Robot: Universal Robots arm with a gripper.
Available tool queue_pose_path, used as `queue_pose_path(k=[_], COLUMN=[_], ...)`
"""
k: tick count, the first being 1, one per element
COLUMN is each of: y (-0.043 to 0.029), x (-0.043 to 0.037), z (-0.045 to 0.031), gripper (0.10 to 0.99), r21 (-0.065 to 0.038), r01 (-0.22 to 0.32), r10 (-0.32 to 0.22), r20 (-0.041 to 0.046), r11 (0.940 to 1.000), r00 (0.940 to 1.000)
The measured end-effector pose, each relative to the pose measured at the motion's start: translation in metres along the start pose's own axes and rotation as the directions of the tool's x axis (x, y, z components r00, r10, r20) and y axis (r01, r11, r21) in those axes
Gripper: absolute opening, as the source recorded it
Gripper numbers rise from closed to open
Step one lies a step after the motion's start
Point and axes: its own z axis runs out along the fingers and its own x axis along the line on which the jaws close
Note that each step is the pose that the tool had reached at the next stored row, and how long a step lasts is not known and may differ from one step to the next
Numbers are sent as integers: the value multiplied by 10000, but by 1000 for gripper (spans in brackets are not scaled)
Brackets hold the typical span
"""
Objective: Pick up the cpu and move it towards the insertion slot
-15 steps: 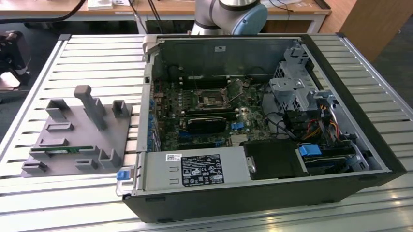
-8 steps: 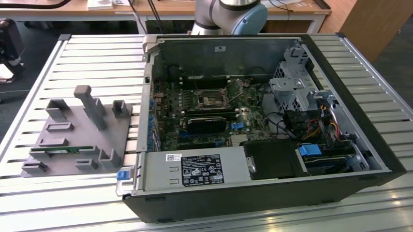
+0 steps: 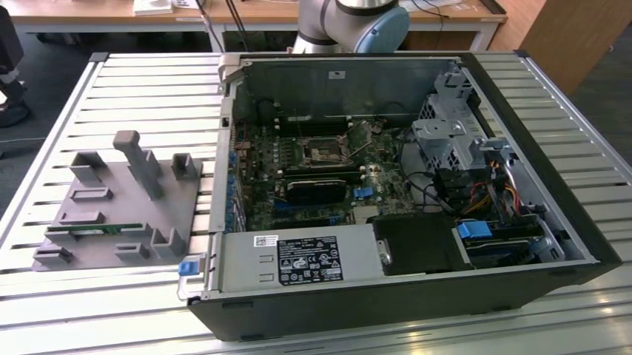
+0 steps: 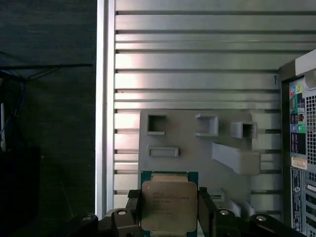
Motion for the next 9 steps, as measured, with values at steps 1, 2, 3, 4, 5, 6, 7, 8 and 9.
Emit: queue_pose_path(k=[1, 2, 3, 4, 5, 6, 7, 8, 9], y=[2, 3, 5, 6, 6, 7, 7, 7, 7], x=[0, 0, 0, 0, -2, -12, -26, -38, -48], z=[-28, -58, -83, -101, -104, -104, -105, -105, -105], gripper=[545, 545, 545, 545, 545, 545, 545, 545, 545], r21=[0, 2, 1, 1, 0, -1, 0, 1, 0], r01=[0, 0, 0, 0, 0, 0, 0, 0, 0], r10=[0, 0, 0, 0, 0, 0, 0, 0, 0], r20=[0, -1, -2, -1, 1, 2, 1, 1, 0], r11=[10000, 10000, 10000, 10000, 10000, 10000, 10000, 10000, 10000], r00=[10000, 10000, 10000, 10000, 10000, 10000, 10000, 10000, 10000])
